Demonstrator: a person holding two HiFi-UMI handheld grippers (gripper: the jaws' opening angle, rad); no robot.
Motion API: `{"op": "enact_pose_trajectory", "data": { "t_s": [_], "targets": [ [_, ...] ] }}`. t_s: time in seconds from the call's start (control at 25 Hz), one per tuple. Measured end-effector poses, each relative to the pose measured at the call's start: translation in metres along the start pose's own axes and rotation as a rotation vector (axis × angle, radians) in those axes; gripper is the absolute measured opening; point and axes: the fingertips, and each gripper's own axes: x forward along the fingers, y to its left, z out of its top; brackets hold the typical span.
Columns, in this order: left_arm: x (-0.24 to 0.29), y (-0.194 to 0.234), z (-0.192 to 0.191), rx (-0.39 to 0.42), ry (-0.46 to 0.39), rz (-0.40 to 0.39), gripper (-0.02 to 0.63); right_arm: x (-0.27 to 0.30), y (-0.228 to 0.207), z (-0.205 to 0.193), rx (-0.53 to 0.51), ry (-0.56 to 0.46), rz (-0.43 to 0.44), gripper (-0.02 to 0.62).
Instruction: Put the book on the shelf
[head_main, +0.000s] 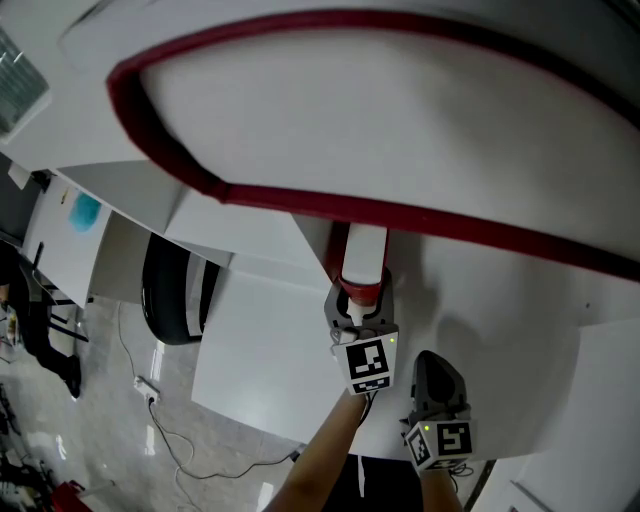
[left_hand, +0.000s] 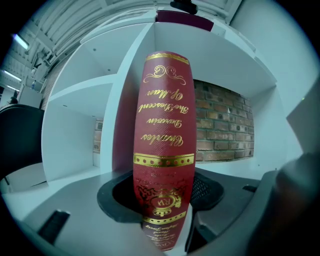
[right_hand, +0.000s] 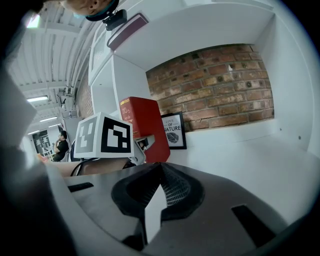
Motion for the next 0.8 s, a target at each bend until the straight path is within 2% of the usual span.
{"op": "enact_pose_trajectory", "data": {
  "t_s": [0.32, 0.52, 0.8],
  "targets": [
    [-0.002, -0.004, -0.004, -0.019, 0.007, -0.017, 0.25, -0.005, -0.001, 0.008, 0.005, -0.021, -0.015, 0.015],
    [-0.011, -0.004, -0.01, -0.037, 0.029, -0.032, 0.254, 0.001, 0.004, 0.016, 0.019, -0.046, 0.005, 0.015],
    [-0.025, 0.001, -0.012, -0.054, 0.045, -0.029, 0.257, 0.016, 0.018, 0.04, -0.04, -0.082, 0.043, 0.015]
  ]
}}
